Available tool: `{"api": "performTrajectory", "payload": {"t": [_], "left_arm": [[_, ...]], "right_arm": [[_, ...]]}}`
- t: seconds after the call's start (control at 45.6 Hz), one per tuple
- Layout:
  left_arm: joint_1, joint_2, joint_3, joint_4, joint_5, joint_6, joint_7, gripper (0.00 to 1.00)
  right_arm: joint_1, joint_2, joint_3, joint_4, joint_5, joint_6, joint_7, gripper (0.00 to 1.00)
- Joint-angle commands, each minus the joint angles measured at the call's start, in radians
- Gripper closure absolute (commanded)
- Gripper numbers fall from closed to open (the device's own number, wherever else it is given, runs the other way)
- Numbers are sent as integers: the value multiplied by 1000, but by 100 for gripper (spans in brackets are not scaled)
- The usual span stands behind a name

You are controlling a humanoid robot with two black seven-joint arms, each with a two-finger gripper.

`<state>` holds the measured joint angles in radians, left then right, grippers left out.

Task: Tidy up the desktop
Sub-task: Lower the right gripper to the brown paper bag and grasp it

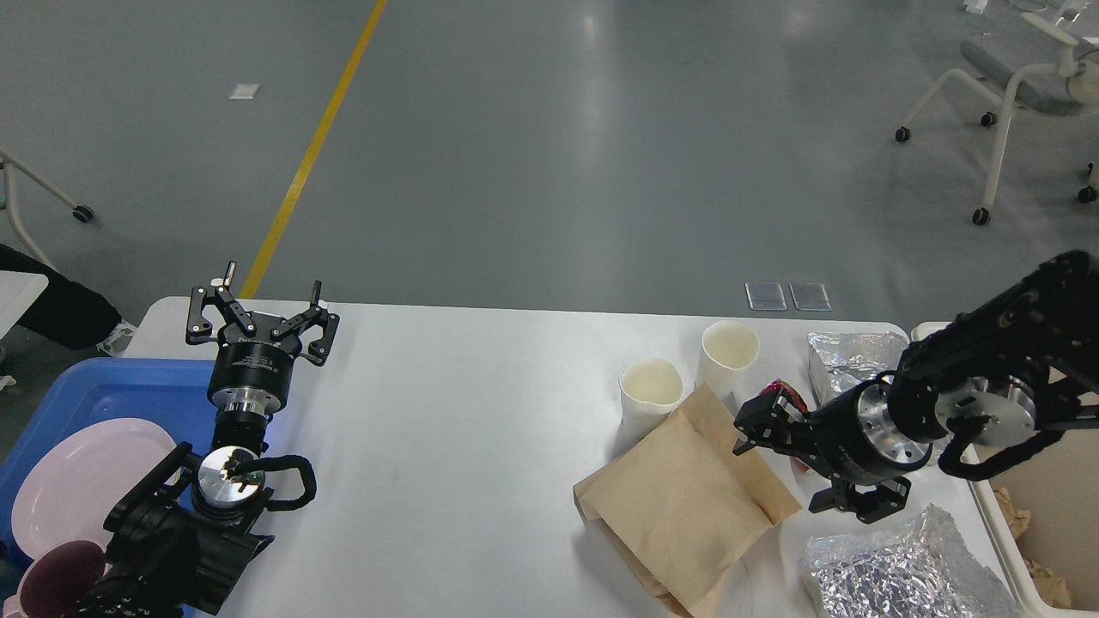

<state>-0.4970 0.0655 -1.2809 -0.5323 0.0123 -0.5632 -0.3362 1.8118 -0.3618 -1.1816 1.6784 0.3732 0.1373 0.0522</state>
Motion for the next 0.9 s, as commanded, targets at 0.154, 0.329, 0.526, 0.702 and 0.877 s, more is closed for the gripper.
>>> {"api": "performTrajectory", "payload": {"t": [0.154, 0.329, 0.526, 0.702, 0.877], "left_arm": [[0, 0, 0, 0, 0, 0, 0, 0], [0, 0, -2, 0, 0, 0, 2, 0], [0, 0, -2, 0, 0, 0, 2, 0], [0, 0, -2, 0, 0, 0, 2, 0], [0, 0, -2, 0, 0, 0, 2, 0]], "right_arm": [[-271, -48, 209, -5, 50, -260, 0, 0], [-379, -33, 304, -17, 53, -318, 2, 0], [-436, -23, 378, -43, 53, -393, 9, 0], [-486, -8, 390, -75, 50, -435, 9, 0], [-551, 47, 395, -134, 50, -502, 12, 15]]}}
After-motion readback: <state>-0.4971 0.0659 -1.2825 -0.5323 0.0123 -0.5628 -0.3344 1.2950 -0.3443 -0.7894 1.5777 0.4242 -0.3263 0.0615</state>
